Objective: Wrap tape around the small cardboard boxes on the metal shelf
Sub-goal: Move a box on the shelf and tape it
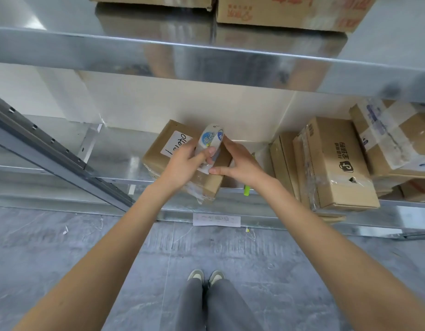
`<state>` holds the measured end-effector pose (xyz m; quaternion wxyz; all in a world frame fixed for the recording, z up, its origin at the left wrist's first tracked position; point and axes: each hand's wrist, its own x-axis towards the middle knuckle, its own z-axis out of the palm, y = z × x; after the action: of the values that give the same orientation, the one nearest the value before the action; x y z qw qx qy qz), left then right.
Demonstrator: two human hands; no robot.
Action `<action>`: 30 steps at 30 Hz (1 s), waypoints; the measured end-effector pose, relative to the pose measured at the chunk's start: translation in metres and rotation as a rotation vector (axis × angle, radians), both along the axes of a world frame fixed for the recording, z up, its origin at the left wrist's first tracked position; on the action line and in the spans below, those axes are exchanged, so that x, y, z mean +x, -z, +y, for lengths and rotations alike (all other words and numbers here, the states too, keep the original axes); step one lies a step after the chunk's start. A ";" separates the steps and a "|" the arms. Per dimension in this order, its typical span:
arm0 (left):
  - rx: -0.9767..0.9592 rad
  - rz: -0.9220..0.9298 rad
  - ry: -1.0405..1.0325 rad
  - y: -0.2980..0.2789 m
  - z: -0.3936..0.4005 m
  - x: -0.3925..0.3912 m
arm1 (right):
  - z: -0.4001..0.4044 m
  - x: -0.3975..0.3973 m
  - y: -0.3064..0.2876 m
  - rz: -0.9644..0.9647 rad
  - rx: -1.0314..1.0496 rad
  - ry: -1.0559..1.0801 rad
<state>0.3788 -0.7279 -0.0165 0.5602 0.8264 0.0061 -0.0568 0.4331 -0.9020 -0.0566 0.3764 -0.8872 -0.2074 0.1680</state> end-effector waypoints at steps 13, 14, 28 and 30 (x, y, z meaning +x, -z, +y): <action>0.305 -0.021 -0.092 -0.013 0.020 -0.027 | 0.001 0.011 -0.004 0.041 -0.261 -0.115; 0.316 -0.028 -0.097 -0.013 0.019 -0.029 | 0.001 0.011 -0.005 0.053 -0.280 -0.136; -0.203 0.033 -0.250 0.000 -0.001 -0.065 | 0.003 0.009 -0.005 0.120 -0.298 -0.106; -0.140 0.049 -0.228 -0.002 0.002 -0.072 | 0.004 0.010 -0.006 0.128 -0.308 -0.107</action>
<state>0.3064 -0.7256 -0.0142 0.6190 0.7776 0.1096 -0.0135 0.4426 -0.8984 -0.0501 0.2391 -0.9095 -0.2018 0.2736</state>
